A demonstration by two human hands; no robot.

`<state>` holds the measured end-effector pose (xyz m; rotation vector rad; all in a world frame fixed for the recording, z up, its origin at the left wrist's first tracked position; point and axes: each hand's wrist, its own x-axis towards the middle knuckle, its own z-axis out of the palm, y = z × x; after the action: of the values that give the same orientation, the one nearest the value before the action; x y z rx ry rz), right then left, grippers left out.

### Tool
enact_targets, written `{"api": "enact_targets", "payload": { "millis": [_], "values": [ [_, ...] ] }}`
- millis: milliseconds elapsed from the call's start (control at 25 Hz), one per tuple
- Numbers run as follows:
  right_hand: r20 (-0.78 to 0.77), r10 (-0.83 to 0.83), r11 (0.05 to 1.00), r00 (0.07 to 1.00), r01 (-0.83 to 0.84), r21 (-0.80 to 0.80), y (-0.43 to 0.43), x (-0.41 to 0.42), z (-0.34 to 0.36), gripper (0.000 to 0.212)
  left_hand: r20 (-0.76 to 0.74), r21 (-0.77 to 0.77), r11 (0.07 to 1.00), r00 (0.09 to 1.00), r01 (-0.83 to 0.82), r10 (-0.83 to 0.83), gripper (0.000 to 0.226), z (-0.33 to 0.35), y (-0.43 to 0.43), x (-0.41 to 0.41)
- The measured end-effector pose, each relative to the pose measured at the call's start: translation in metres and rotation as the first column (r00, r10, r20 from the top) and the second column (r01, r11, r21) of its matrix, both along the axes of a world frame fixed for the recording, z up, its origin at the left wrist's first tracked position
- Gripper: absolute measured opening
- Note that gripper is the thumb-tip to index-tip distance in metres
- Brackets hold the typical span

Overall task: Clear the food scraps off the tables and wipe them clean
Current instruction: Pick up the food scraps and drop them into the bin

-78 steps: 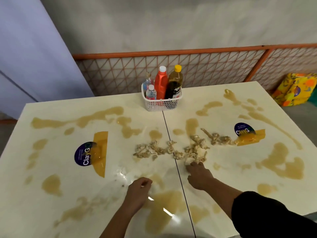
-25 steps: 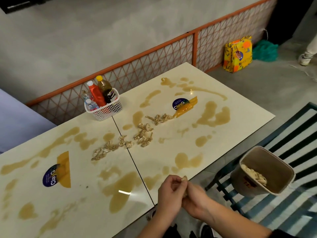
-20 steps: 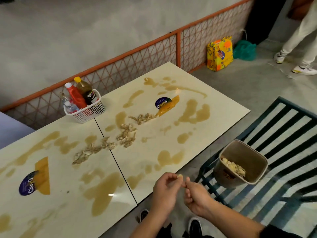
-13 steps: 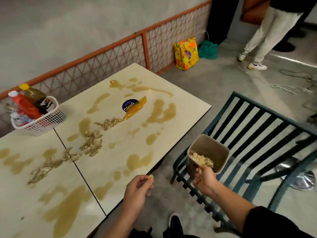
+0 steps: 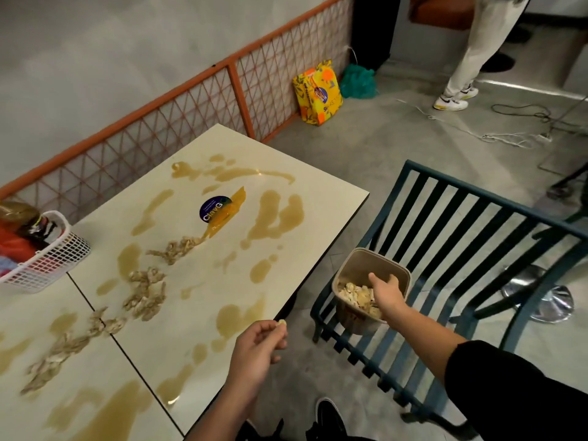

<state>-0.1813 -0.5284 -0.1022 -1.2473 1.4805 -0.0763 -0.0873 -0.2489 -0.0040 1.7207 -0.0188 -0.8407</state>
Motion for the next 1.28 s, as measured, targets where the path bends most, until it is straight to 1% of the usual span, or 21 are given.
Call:
{"api": "enact_targets", "payload": {
  "millis": [40, 80, 120, 160, 200, 240, 280, 360, 440, 520, 560, 680, 760, 800, 840, 920, 960, 1000, 1120, 1160, 1280],
  "values": [
    [0.031, 0.038, 0.999, 0.999, -0.038, -0.016, 0.012, 0.005, 0.014, 0.06, 0.009, 0.005, 1.0, 1.0, 0.008, -0.008, 0.012, -0.001, -0.003, 0.002],
    [0.117, 0.083, 0.996, 0.99, -0.086, 0.025, 0.029, 0.01, 0.034, 0.047, 0.023, 0.016, 1.0, 1.0, 0.02, -0.02, 0.011, -0.002, -0.008, 0.003],
    [0.227, 0.139, 0.979, 0.964, -0.168, 0.112, 0.048, 0.013, 0.053, 0.036, 0.047, 0.024, 0.999, 0.998, 0.04, -0.041, 0.009, -0.002, -0.013, 0.004],
    [0.338, 0.205, 0.94, 0.919, -0.281, 0.194, 0.069, 0.015, 0.069, 0.029, 0.072, 0.028, 0.998, 0.995, 0.064, -0.066, 0.008, -0.002, -0.018, 0.004],
    [0.42, 0.26, 0.898, 0.87, -0.378, 0.226, 0.088, 0.016, 0.083, 0.025, 0.103, 0.033, 0.995, 0.99, 0.092, -0.095, 0.005, -0.003, -0.024, 0.005],
    [0.467, 0.29, 0.879, 0.835, -0.426, 0.216, 0.104, 0.018, 0.091, 0.02, 0.136, 0.038, 0.992, 0.982, 0.124, -0.128, 0.003, -0.003, -0.029, 0.007],
    [0.485, 0.302, 0.885, 0.821, -0.43, 0.177, 0.115, 0.018, 0.093, 0.015, 0.172, 0.051, 0.987, 0.972, 0.155, -0.162, 0.007, -0.004, -0.035, 0.01],
    [0.483, 0.28, 0.925, 0.829, -0.367, 0.093, 0.123, 0.02, 0.092, 0.01, 0.208, 0.07, 0.976, 0.954, 0.207, -0.218, 0.014, -0.006, -0.044, 0.015],
    [0.464, 0.239, 0.953, 0.853, -0.299, 0.058, 0.115, 0.02, 0.09, 0.008, 0.189, 0.056, 0.966, 0.948, 0.251, -0.257, 0.019, -0.005, -0.049, 0.019],
    [0.396, 0.226, 0.97, 0.89, -0.245, -0.004, 0.095, 0.018, 0.088, 0.007, 0.144, 0.053, 0.962, 0.952, 0.266, -0.271, 0.024, -0.006, -0.049, 0.023],
    [0.317, 0.254, 0.967, 0.914, -0.243, -0.075, 0.081, 0.016, 0.085, 0.007, 0.12, 0.055, 0.963, 0.955, 0.265, -0.27, 0.024, -0.007, -0.048, 0.025],
    [-0.004, 0.317, 0.908, 0.948, -0.305, -0.287, 0.039, 0.01, 0.071, 0.01, 0.046, 0.084, 0.968, 0.97, 0.236, -0.24, 0.012, -0.01, -0.034, 0.041],
    [-0.181, 0.32, 0.861, 0.93, -0.365, -0.354, 0.014, 0.005, 0.053, 0.01, 0.004, 0.093, 0.98, 0.984, 0.177, -0.178, 0.01, -0.01, -0.017, 0.056],
    [-0.282, 0.34, 0.84, 0.897, -0.425, -0.337, 0.004, 0.002, 0.044, 0.007, -0.012, 0.098, 0.985, 0.99, 0.144, -0.144, 0.009, -0.01, -0.006, 0.063],
    [-0.393, 0.39, 0.812, 0.833, -0.512, -0.281, -0.002, 0.001, 0.035, 0.003, -0.014, 0.107, 0.988, 0.993, 0.115, -0.114, 0.009, -0.01, 0.006, 0.071],
    [-0.569, 0.506, 0.738, 0.649, -0.667, -0.104, -0.004, 0.004, 0.024, 0.011, -0.007, 0.134, 0.989, 0.998, 0.069, -0.069, 0.009, -0.009, 0.032, 0.084],
    [-0.595, 0.545, 0.714, 0.591, -0.699, -0.041, 0.001, 0.011, 0.022, 0.014, -0.007, 0.154, 0.987, 0.999, 0.053, -0.052, 0.009, -0.011, 0.047, 0.09],
    [-0.589, 0.584, 0.689, 0.558, -0.725, -0.004, 0.011, 0.023, 0.023, 0.015, -0.014, 0.178, 0.983, 0.999, 0.04, -0.038, 0.009, -0.014, 0.064, 0.095],
    [-0.475, 0.664, 0.639, 0.578, -0.768, -0.042, 0.063, 0.072, 0.032, 0.015, -0.055, 0.22, 0.975, 0.997, -0.034, 0.047, 0.01, -0.023, 0.114, 0.11],
    [-0.44, 0.704, 0.599, 0.558, -0.799, -0.055, 0.085, 0.091, 0.036, 0.013, -0.069, 0.225, 0.971, 0.993, -0.074, 0.091, 0.01, -0.027, 0.13, 0.114],
    [-0.334, 0.828, 0.427, 0.45, -0.893, -0.143, 0.158, 0.15, 0.049, 0.014, -0.096, 0.221, 0.953, 0.968, -0.206, 0.231, 0.01, -0.032, 0.178, 0.126]
  ]
}}
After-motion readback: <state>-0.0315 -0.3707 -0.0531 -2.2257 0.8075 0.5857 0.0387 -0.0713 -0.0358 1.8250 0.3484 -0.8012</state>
